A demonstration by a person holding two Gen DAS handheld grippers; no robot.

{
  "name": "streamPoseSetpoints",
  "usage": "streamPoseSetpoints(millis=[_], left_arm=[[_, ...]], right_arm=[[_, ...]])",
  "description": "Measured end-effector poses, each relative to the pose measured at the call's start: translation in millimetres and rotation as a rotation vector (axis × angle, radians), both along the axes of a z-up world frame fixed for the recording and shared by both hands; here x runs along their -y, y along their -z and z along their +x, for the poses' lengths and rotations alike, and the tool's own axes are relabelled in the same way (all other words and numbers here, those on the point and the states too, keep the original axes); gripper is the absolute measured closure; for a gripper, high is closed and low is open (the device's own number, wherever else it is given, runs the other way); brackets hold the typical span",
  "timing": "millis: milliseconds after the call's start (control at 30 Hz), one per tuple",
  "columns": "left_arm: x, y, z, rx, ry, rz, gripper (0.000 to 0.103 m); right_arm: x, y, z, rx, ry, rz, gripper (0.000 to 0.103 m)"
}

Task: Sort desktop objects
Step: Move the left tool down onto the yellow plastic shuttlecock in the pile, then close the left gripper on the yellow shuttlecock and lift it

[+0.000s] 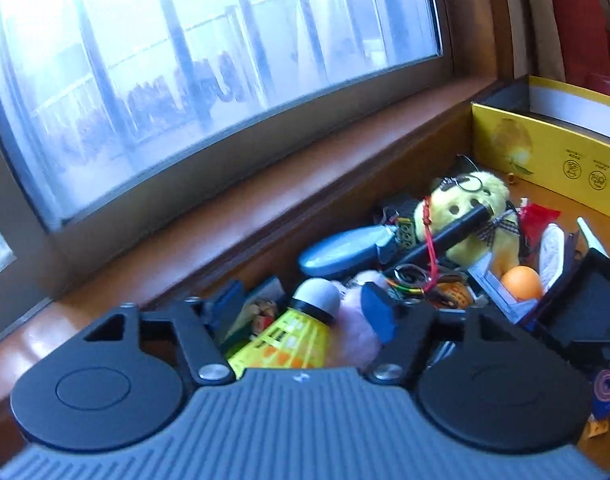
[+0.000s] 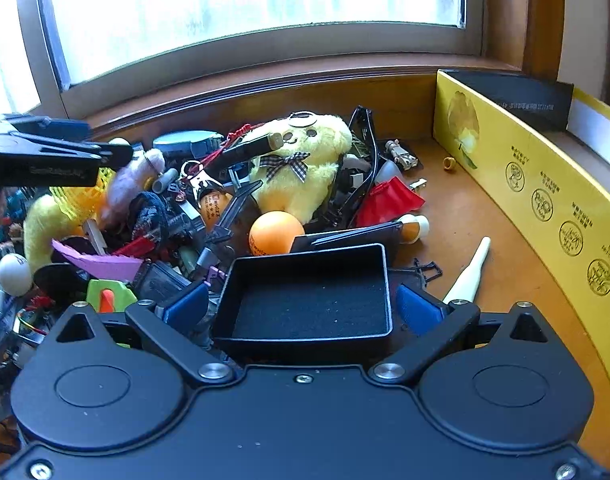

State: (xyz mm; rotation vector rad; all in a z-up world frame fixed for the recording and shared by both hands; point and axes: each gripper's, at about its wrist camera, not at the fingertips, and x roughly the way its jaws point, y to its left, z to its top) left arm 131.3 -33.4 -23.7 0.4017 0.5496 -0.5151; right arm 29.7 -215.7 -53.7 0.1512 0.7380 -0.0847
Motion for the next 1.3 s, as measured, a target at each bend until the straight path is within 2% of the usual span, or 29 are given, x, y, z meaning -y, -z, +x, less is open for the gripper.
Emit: streamPoseSetpoints(millis=[133, 167, 233, 567, 700, 733, 767, 867, 900, 933, 967, 1167, 1300], left_arm=[[-3, 8, 7, -0.058, -0.004, -0.045, 0.047], [-4, 9, 7, -0.064, 0.003, -0.058, 0.058], [-5, 7, 5, -0.061, 0.017, -0.084, 0.070], [-19, -13, -12, -0.056, -0.020, -0.237, 0.070], [-16, 1, -11, -0.079, -0.076, -0.195, 0.061], [-16, 5, -11, -0.092, -0.088, -0.183, 0.051], [-16, 9, -11, -0.097, -0.093, -0.177, 0.048], [-16, 11, -15, -0.076, -0.085, -0.159, 0.048], [-15, 11, -15, -0.076, -0.084, -0.158, 0.052], [-14, 11, -15, -0.076, -0.086, -0.157, 0.063], [-14, 10, -15, -0.074, -0.089, -0.158, 0.065], [-19, -8, -24, -0.044, -0.105, -0.226, 0.072], [-22, -15, -33, -0.046, -0.132, -0.265, 0.072]], right_arm=[[-3, -2, -3, 0.008, 0.004, -0.010, 0.002], [-4, -3, -3, 0.009, 0.004, -0.014, 0.002], [-5, -3, -4, 0.008, 0.004, -0.018, 0.002], [-10, -7, -6, 0.025, 0.015, -0.050, 0.002], [-16, -6, 0, 0.030, -0.001, -0.076, 0.002], [-17, -5, 1, 0.031, -0.007, -0.081, 0.002], [-18, -5, 2, 0.030, -0.011, -0.084, 0.002], [-18, -4, 2, 0.028, -0.013, -0.083, 0.002], [-18, -3, 2, 0.026, -0.010, -0.080, 0.002], [-17, -2, 3, 0.022, -0.007, -0.077, 0.002], [-17, -1, 4, 0.018, -0.004, -0.076, 0.002], [-21, 2, 9, 0.015, -0.016, -0.097, 0.002], [-27, 4, 14, 0.017, -0.015, -0.142, 0.002]])
